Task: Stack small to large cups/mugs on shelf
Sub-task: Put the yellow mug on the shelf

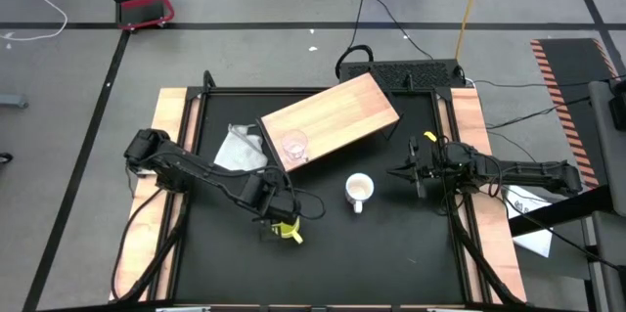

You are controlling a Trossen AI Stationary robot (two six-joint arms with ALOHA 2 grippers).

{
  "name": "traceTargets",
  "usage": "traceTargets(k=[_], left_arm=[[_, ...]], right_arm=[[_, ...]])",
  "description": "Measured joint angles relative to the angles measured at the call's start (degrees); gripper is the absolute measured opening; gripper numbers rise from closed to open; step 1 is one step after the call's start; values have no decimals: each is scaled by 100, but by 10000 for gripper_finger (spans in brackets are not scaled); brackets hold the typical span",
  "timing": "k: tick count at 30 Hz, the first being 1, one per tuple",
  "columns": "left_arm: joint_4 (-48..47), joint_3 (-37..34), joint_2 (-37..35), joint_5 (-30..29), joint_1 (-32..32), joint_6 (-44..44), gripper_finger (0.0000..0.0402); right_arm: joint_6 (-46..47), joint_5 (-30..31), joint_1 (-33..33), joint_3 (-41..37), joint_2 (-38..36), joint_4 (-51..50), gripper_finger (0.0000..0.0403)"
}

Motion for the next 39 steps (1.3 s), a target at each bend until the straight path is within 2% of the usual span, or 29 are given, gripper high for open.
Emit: traceTargets(k=[14,20,31,39], left_arm=[[33,0,0,32,0,15,157],[32,0,0,-233,-22,30,157],[166,-4,2,-33,-84,23,157],[549,-528,5,-39,-74,-129,156]], right_arm=[[0,0,2,0,-2,-2,0],[2,0,1,-2,-2,-2,0],[20,0,2,0,-2,-2,0],[20,0,2,0,-2,-2,0]])
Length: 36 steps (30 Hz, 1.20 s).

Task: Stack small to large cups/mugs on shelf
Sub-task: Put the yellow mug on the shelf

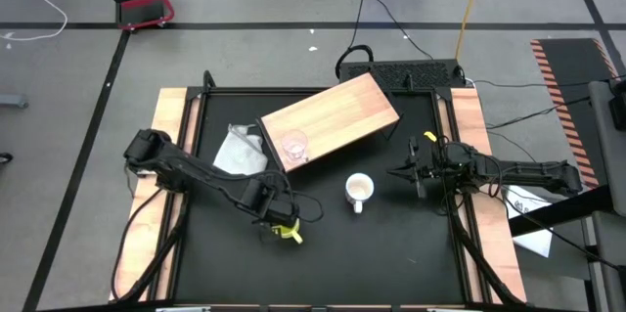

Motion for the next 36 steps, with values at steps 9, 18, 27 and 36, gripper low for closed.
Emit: traceTargets(k=[9,18,27,36], left_arm=[[-3,-27,4,0,4,80,157],[-15,54,4,154,45,305,153],[6,54,4,166,203,499,25],[90,58,-7,321,199,951,7]], right_arm=[[-2,0,-2,0,0,4,0],[-20,0,0,0,2,61,0],[-20,0,-1,-1,1,51,0],[-25,0,-2,-2,0,48,0]])
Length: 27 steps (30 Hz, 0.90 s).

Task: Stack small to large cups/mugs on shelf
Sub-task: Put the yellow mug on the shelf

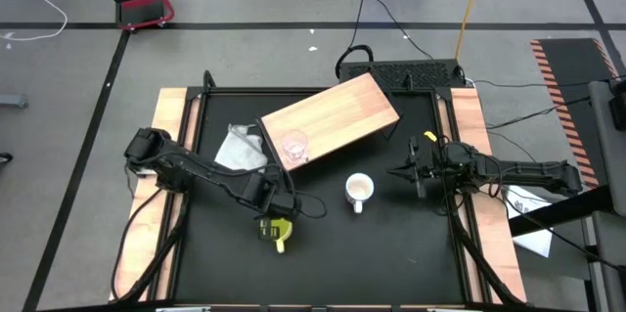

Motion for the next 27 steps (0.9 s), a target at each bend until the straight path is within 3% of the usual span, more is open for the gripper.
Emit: traceTargets(k=[10,27], left_arm=[[287,-7,-127,98,-80,819,5],[829,-11,-1447,-31,-295,1350,4]], right_arm=[[-25,0,1,1,0,-1,0],[30,-2,2,2,11,-9,0]])
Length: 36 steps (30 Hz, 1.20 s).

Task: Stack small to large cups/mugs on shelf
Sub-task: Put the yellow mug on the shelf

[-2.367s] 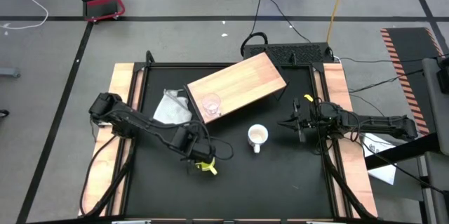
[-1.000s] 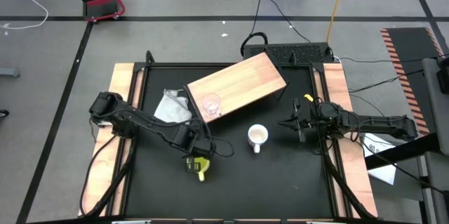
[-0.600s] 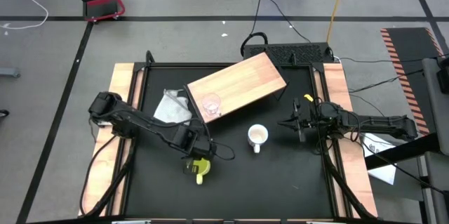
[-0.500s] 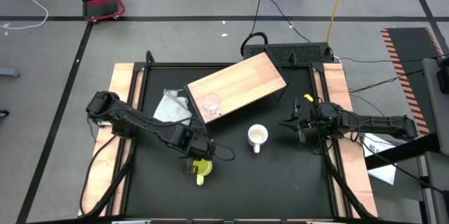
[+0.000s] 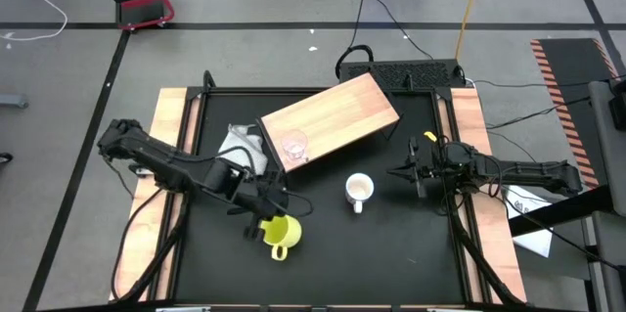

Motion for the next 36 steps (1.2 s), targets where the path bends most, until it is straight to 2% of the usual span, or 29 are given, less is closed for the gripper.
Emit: traceTargets(k=[4,10,13,19,26,31,36], left_arm=[[-4,0,-222,-58,-68,42,4],[196,-193,-644,-442,-257,169,4],[689,-790,-1028,-525,-296,124,4],[2526,-2404,-2067,-606,-251,-33,4],[3639,-3560,-3009,-1060,-253,-132,4],[4533,-4282,-3370,-1199,-262,-64,4],[5502,-4924,-3427,-1322,-260,-3,4]], right_arm=[[37,-2,-1,-2,0,-4,0],[35,0,0,-1,0,-40,0],[35,0,-2,0,0,-42,0],[35,0,-1,-2,0,-37,0],[37,0,0,0,0,-37,0],[37,0,-2,0,-2,-35,0],[39,0,-2,0,-1,-37,0]])
